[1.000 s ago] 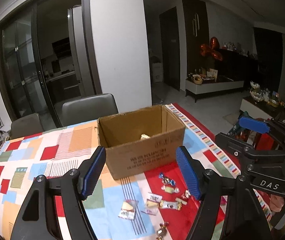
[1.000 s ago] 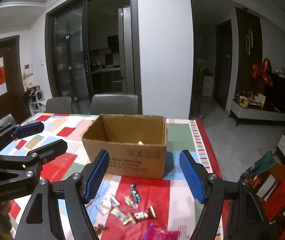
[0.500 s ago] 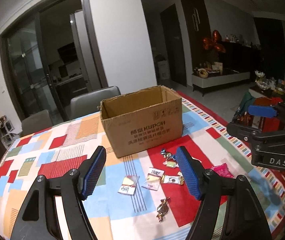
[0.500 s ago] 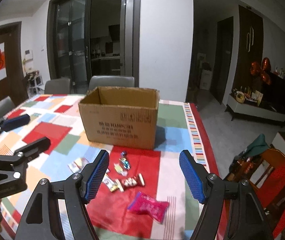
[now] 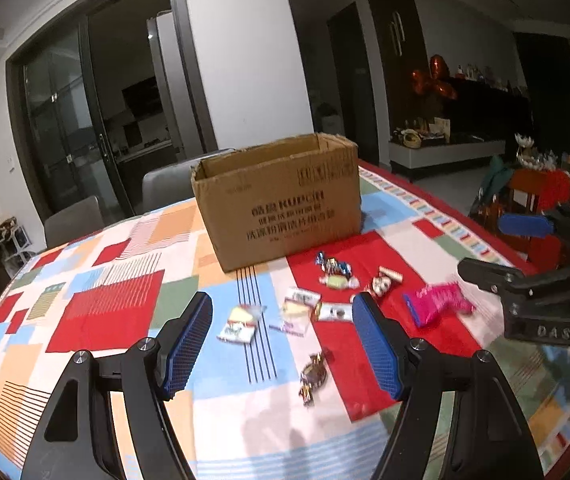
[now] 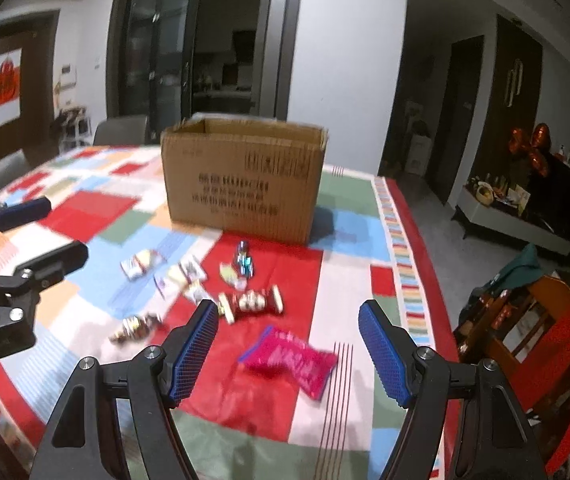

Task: Organize snacks
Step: 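Move both tools back toward the remaining snacks on the tablecloth, then grasp the gold-wrapped candy with the left tool while the right grasps the pink packet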

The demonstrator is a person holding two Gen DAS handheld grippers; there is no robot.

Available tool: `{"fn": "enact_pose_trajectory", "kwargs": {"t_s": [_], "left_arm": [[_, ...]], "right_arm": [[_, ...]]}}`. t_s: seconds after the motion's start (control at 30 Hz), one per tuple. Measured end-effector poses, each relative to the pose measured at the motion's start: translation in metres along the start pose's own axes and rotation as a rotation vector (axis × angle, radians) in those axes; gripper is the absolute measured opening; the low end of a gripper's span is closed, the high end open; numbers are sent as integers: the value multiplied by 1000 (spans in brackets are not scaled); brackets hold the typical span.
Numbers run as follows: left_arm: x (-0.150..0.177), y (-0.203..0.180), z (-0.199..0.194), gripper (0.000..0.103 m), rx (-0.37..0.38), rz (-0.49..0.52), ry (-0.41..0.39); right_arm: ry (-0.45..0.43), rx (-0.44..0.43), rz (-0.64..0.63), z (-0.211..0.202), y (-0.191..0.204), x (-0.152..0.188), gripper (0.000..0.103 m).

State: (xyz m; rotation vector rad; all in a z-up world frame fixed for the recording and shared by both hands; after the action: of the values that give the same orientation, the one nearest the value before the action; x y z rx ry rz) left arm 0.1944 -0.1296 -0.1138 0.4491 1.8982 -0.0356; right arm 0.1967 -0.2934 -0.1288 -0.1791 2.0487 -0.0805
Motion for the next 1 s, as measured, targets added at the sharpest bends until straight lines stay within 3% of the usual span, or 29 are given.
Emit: {"fn": "enact_pose_trajectory", "kwargs": {"t_s": [0.2, 0.43, 0.87, 1.0], "left_arm": [[37, -10, 12, 72, 11, 19, 77], [64, -15, 42, 70, 43, -31, 184], [89, -25, 71, 58, 86, -76, 282], [88, -24, 78, 48, 95, -97, 291]], "right_arm": [[60, -13, -74, 18, 6, 31, 73], [126, -35, -129, 41, 10, 55, 73], [176, -99, -224, 77, 13, 66, 73], [201, -133, -187, 86, 14, 68, 73]]}}
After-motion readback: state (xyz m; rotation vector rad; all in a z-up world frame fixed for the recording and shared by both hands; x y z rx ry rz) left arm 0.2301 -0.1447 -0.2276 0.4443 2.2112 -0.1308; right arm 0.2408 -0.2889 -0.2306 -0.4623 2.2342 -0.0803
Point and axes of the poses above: each gripper's, at about its wrist camera, not at the fingertips, and z roughly the way its jaws point, y to its left, x to its underside, the point moved 10 cm from there along z, roughly the way its jaws point, and after that the axes turned 9 degrees about -y, right-handed, at the moved point
